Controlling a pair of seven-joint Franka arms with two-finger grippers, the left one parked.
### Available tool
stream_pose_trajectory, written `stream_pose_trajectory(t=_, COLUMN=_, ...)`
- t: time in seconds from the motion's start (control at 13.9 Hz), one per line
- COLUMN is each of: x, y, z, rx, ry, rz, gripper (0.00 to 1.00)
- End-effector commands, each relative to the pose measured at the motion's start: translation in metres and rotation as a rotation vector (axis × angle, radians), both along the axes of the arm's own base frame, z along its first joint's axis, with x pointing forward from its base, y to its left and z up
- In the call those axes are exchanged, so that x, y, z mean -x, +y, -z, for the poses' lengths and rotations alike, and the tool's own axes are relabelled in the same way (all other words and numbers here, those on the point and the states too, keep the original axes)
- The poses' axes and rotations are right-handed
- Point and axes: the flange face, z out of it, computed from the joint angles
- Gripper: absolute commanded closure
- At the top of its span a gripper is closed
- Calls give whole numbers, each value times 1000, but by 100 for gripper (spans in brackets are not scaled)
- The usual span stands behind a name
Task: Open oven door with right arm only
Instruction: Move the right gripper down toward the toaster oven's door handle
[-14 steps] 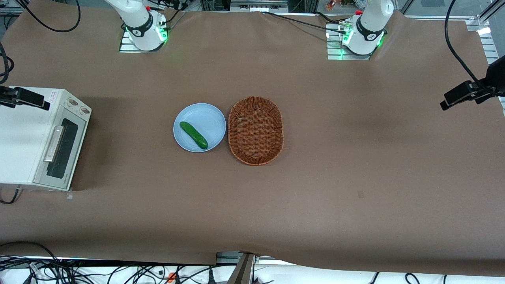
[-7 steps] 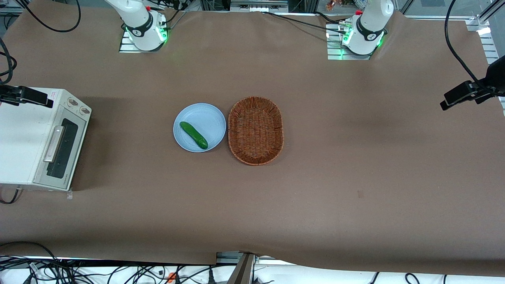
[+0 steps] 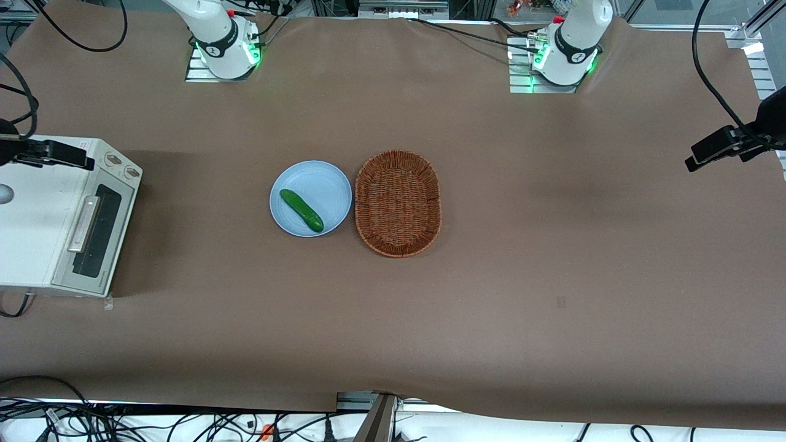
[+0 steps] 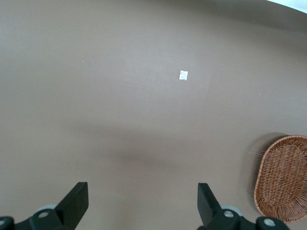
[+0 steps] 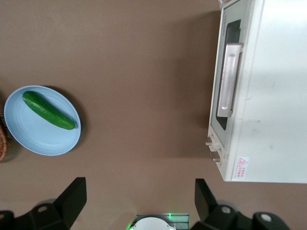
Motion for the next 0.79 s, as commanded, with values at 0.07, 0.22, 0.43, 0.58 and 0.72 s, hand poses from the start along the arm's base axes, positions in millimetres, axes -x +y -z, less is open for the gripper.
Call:
stream_pose_trajectory(t=0.07, x=-6, y=16, z=31, rx=48, ry=85, rz=-38, gripper=16)
stream_pose_trajectory(t=0.22, x=-7, y=16, z=53, rx=47, ry=126, rz=-39, gripper=38)
stream_pose_trajectory(t=0.43, x=-15, y=14, z=93, rx=46, ry=193, rz=-103, gripper=78)
stream_pose_trajectory(t=0.58, x=-21, y=9, z=111, rx=47, ry=221, rz=-255, gripper=96)
stream_pose_trajectory(t=0.72, x=-27, y=6, z=130, rx=54, ry=238, rz=-282, gripper=100)
